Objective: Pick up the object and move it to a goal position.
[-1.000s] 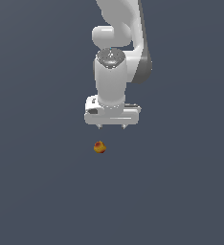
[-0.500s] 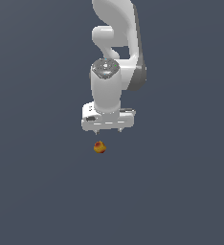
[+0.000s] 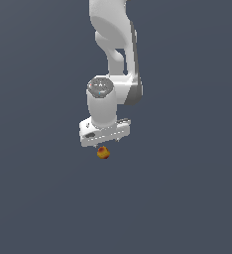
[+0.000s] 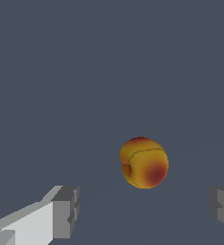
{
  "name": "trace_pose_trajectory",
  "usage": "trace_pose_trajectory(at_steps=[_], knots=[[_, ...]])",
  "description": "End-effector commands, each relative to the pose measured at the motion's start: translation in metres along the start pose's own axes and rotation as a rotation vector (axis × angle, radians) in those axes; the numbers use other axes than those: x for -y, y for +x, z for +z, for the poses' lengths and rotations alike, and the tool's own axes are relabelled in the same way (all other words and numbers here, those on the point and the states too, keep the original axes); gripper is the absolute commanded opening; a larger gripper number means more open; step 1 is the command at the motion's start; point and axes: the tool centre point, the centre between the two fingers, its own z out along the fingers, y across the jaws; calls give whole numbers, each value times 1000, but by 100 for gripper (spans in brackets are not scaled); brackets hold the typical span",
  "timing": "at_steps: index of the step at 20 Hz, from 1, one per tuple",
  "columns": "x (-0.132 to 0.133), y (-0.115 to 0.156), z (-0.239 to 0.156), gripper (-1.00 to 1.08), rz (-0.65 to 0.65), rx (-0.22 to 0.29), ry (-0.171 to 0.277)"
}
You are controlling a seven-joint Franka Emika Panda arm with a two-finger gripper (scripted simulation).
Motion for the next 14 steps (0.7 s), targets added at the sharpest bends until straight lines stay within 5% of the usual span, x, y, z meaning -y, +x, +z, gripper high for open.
trace_pose_trajectory(at_steps=[1, 14], knots=[[-6, -1, 10, 100, -52, -1, -1], [-21, -4, 37, 100, -183, -5, 0]])
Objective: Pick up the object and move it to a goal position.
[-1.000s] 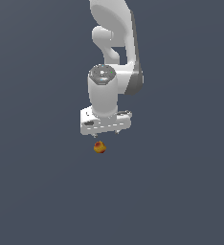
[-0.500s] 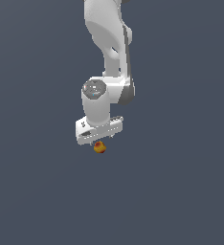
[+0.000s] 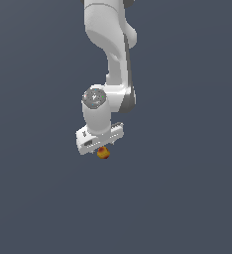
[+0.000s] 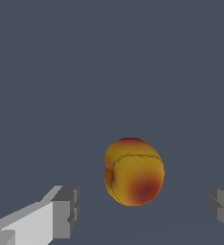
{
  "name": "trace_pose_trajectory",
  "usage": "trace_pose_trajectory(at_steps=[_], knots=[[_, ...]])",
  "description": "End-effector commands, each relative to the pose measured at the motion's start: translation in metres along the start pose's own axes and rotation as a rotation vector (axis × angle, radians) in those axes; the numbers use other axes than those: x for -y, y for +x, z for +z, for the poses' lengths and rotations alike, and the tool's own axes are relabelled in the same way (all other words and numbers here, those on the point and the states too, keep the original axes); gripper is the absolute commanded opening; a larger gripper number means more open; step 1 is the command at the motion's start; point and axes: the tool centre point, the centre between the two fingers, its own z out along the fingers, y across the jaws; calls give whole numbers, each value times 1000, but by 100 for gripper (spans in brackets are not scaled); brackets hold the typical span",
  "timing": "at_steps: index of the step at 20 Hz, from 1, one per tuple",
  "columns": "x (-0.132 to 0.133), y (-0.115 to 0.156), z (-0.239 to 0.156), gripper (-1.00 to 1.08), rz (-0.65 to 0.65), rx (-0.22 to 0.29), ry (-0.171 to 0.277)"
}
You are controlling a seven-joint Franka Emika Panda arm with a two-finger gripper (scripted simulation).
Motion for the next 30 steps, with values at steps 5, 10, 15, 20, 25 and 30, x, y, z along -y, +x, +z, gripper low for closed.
trace_pose_trajectory(at_steps=[5, 10, 15, 20, 25, 30], knots=[[-1, 0, 3, 100, -6, 0, 0], [0, -1, 20, 100, -8, 0, 0], [0, -1, 45, 100, -10, -1, 0], [-1, 0, 52, 100, -11, -1, 0], [-1, 0, 52, -100, -11, -1, 0], [-1, 0, 52, -100, -11, -1, 0]])
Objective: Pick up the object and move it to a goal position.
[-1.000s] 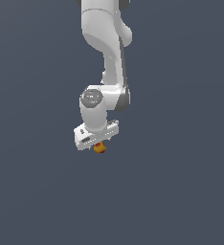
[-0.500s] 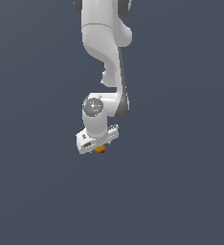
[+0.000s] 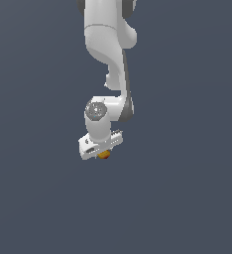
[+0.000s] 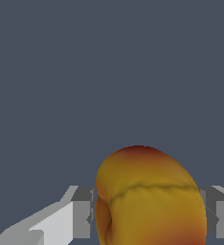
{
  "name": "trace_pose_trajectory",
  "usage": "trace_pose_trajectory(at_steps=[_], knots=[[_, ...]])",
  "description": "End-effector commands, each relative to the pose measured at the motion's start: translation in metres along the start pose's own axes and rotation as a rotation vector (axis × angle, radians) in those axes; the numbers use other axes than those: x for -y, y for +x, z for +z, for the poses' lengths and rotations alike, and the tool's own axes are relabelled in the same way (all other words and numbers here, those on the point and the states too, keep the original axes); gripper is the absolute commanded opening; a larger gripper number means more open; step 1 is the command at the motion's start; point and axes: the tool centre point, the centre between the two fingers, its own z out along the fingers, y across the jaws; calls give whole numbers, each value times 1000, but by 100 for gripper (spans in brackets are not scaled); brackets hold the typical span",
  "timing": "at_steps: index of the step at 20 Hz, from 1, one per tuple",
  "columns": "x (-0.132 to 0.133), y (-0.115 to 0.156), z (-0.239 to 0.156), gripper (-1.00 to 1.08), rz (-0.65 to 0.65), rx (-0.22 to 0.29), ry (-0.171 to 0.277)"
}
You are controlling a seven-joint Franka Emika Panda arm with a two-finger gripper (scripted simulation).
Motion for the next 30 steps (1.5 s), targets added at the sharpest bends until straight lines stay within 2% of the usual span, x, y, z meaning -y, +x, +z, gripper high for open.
trace_pose_trajectory(at_steps=[1, 8, 22, 30], knots=[[0, 0, 0, -100, 0, 0, 0], [-19, -2, -10, -100, 0, 0, 0], [-122, -13, -63, -100, -1, 0, 1], [-155, -14, -80, -100, -1, 0, 1]])
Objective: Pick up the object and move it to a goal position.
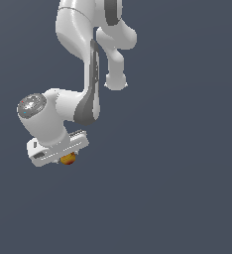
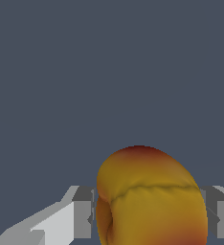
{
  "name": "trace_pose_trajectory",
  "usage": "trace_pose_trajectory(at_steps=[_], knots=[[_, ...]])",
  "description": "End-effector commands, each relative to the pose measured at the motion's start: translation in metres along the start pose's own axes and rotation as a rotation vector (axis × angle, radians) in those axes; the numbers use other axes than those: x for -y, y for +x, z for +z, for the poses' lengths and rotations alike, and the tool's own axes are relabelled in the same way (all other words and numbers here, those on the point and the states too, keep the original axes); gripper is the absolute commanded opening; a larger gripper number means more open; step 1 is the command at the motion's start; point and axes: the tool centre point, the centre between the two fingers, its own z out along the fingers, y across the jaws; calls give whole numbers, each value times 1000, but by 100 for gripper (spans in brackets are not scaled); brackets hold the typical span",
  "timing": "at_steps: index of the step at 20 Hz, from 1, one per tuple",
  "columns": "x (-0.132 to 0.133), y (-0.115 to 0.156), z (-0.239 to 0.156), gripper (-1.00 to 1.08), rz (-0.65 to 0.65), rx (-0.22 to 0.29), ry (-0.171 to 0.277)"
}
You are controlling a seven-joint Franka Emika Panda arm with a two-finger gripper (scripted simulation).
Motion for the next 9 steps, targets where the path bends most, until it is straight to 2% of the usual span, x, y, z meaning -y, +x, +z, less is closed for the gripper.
trace_pose_trajectory(at_steps=[1, 9], knots=[[-7, 0, -4, -100, -1, -1, 0], [-12, 1, -6, -100, -1, -1, 0]])
